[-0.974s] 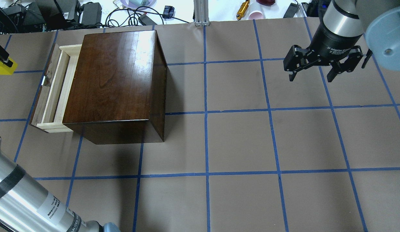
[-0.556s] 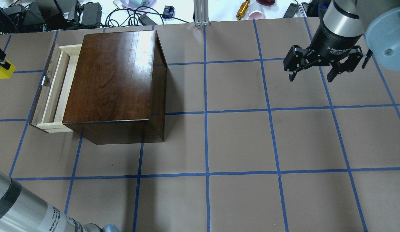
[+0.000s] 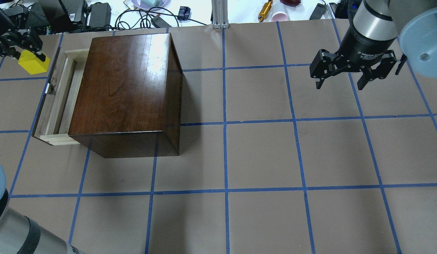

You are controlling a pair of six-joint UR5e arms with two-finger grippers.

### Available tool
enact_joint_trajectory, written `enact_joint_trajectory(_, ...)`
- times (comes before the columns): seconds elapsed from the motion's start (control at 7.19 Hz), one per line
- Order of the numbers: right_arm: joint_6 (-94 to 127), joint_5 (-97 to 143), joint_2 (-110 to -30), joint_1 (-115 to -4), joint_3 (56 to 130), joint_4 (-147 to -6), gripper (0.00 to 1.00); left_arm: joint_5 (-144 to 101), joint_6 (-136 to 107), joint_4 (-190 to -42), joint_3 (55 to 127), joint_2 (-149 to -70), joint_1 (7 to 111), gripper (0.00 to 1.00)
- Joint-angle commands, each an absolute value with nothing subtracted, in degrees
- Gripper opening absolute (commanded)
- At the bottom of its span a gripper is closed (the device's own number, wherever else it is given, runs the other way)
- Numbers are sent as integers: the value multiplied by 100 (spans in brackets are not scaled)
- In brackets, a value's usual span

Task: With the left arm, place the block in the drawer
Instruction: 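Lift the yellow cube with the left gripper and carry it over the open drawer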

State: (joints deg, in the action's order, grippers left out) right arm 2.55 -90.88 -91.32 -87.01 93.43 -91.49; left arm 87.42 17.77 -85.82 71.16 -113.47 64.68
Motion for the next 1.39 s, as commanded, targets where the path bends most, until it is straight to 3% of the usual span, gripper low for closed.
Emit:
enact_joint_trajectory(0.0,255,-9088,-9132,-8701,9343,-9149,100,8736,1635,-8369,7766,-11084,6688,19)
enact_joint_trajectory(0.42,255,-9088,-9132,-8701,9343,-9149,100,8588,1879,-7266,8646,-10978,6846,16)
enact_joint_trajectory(0.83,255,-9088,-9123,-8701,9343,-9149,100,8569,2390,-7146,8807,-10995,6768,21)
enact_joint_trajectory(0.97,255,-9088,-9132,-8701,9343,-9149,100,8578,2365,-7137,8807,-11013,6768,37)
enact_joint_trajectory(1.11,255,-9088,-9132,-8701,9343,-9149,100,8569,2303,-7145,8807,-11013,6768,99)
enact_joint_trajectory(1.25,255,-9097,-9132,-8701,9351,-9149,100,8578,2294,-7154,8789,-10987,6768,100)
